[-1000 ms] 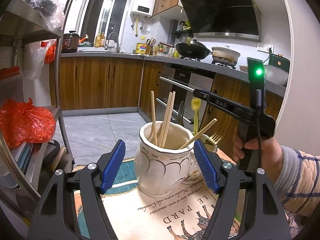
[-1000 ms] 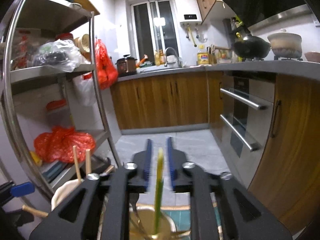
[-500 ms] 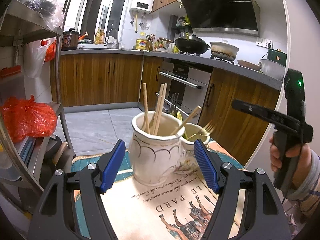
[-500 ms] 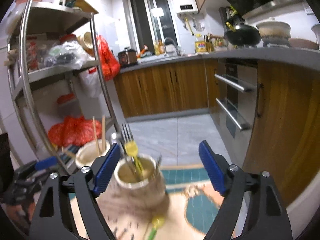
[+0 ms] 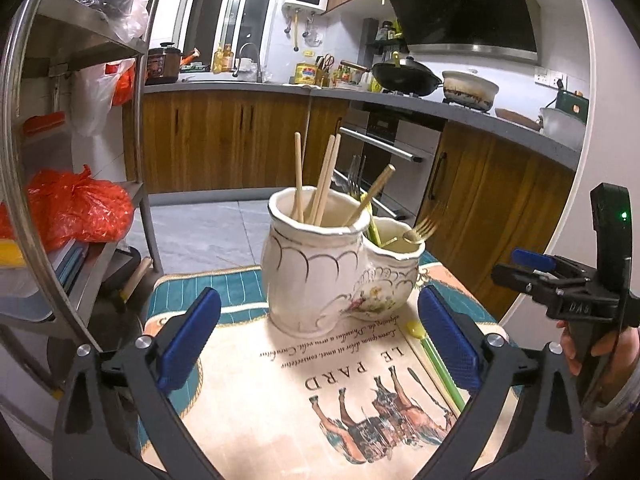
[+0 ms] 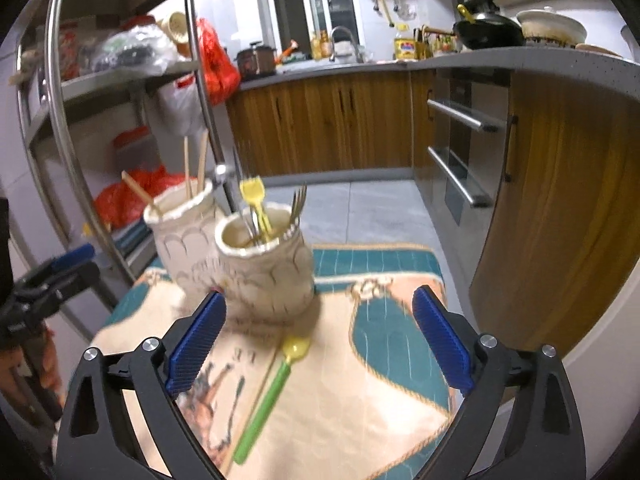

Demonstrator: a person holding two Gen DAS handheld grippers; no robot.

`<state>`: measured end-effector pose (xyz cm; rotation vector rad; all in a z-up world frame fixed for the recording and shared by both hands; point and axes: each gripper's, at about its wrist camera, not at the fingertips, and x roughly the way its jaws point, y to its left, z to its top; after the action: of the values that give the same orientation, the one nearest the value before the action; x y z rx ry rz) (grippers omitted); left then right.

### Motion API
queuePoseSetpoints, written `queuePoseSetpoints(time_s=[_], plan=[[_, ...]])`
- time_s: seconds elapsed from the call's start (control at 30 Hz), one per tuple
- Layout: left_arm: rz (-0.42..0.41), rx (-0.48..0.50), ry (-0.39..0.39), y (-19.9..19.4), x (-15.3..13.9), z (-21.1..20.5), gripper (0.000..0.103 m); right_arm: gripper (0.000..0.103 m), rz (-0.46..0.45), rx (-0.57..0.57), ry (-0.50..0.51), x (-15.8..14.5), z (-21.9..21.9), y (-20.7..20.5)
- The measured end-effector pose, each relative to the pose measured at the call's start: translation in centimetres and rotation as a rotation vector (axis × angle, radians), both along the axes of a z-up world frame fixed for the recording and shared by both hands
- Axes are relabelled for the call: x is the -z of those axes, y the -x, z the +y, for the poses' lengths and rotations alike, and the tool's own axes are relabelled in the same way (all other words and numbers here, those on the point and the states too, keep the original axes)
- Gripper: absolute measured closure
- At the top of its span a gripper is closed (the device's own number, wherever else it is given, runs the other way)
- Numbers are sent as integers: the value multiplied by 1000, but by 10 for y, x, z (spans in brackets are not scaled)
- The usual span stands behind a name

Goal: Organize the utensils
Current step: 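Move both tools back down toward the last utensils on the mat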

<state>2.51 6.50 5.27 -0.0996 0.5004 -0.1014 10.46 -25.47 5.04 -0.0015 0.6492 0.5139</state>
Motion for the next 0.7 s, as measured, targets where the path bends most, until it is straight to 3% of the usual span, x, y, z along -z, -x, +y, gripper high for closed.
queuePoseSetpoints(time_s=[0.2, 0.6, 0.67, 0.7], plan=[[20, -7, -23, 7, 9, -14, 6, 8, 53, -11, 9, 25, -1, 8], [63, -5, -62, 11, 30, -23, 6, 8, 151, -65, 125, 57, 25, 10], [70, -3, -60, 11, 34, -23, 6, 12, 170, -71, 126, 62, 27, 9], [73, -2, -60, 11, 35, -24, 6, 24, 181, -74, 132, 65, 29, 8]])
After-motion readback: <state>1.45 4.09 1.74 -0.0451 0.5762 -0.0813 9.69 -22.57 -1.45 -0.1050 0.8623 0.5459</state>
